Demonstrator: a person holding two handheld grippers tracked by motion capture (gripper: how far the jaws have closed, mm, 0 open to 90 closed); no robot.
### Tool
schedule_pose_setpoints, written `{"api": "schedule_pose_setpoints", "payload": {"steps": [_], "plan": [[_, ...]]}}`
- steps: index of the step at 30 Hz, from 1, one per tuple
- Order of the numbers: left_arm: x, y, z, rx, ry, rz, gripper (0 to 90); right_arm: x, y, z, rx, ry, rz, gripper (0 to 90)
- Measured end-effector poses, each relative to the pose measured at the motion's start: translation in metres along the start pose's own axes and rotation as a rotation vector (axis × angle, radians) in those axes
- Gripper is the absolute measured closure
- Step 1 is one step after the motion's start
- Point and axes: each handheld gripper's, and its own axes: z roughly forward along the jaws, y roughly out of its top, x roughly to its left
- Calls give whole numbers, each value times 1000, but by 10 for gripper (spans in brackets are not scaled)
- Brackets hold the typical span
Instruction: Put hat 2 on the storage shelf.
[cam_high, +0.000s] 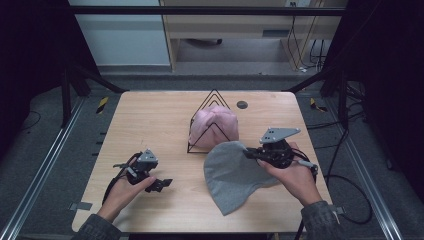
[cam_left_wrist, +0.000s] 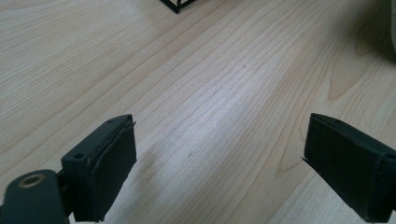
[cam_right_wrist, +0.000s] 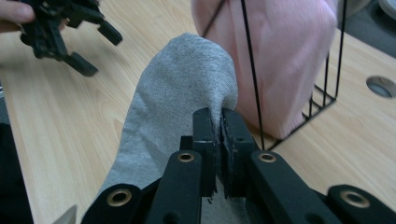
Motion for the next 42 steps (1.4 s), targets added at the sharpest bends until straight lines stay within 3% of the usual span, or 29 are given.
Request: {"api": "schedule_pose_setpoints", "payload": {"steps": [12,23,32,38,41,42], "plan": [[-3,2,-1,-28,-31,10,88,21,32,4,-50,44,-69,860],[-6,3,-1,-47,-60,26,89,30,56,7,-76,60,-107,860],[-7,4,-1,-51,-80,31,90,35,68,8,-59,68,-132,860],[-13,7,-2,-51,-104,60,92,34,73,5,-55,63,-147,860],[-16,11,-4,-75,-134,56,92,33,75,2,-60,62,-156,860],[-18,13,-5,-75,-139,71,92,32,76,0,-58,61,-159,860]]}}
